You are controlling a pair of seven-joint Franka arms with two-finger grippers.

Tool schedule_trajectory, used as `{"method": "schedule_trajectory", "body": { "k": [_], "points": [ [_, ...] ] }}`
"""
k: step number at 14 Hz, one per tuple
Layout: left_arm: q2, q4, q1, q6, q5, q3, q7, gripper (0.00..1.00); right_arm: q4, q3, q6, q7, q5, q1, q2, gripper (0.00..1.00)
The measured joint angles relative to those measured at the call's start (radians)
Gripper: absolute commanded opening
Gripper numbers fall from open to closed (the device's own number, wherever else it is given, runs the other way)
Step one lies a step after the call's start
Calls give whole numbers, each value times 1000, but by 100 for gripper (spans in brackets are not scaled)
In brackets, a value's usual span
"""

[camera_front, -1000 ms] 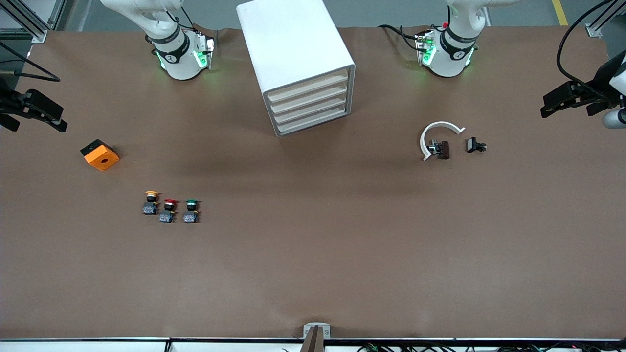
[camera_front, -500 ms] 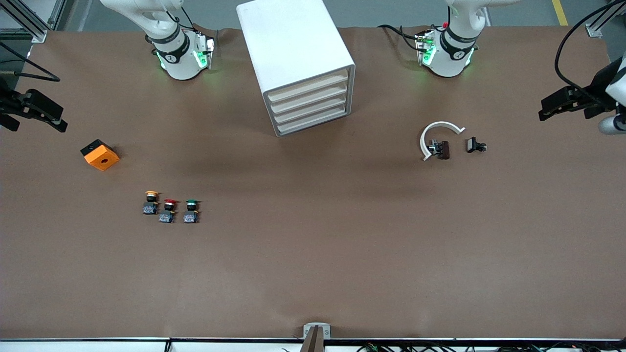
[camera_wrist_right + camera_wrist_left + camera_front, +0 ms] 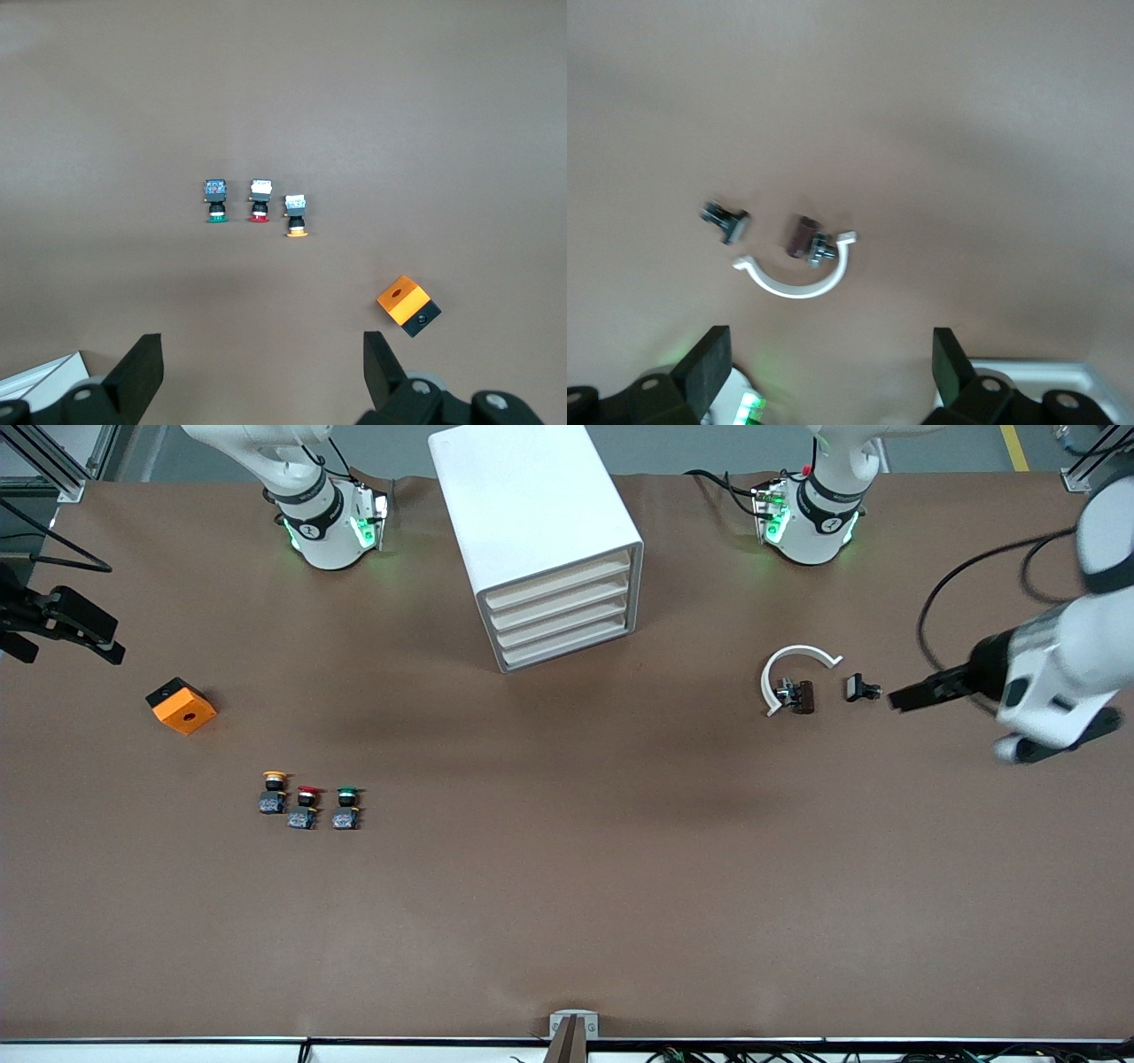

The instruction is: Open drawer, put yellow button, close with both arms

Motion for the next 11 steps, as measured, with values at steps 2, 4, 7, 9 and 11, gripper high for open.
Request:
{"method": "schedule_trajectory", "body": {
  "k": [2, 4, 7, 9, 11],
  "points": [
    [76, 0, -41, 24, -6, -12, -179, 100, 0, 0, 0, 0, 0, 1, 0, 100],
    [142, 0, -92, 32, -34, -14, -377, 100, 0, 0, 1, 0, 0, 1, 0, 100],
    [250, 2, -193, 41, -52, -17, -748, 100, 0, 1, 21, -2, 0, 5, 1, 100],
    [318, 16, -258, 48, -55, -17, -1013, 100, -1, 2, 23, -2, 0, 23, 8, 100],
    [377, 31, -297, 49, -96, -19, -1223, 100, -2, 2, 23, -2, 0, 38, 29, 100]
  ]
}}
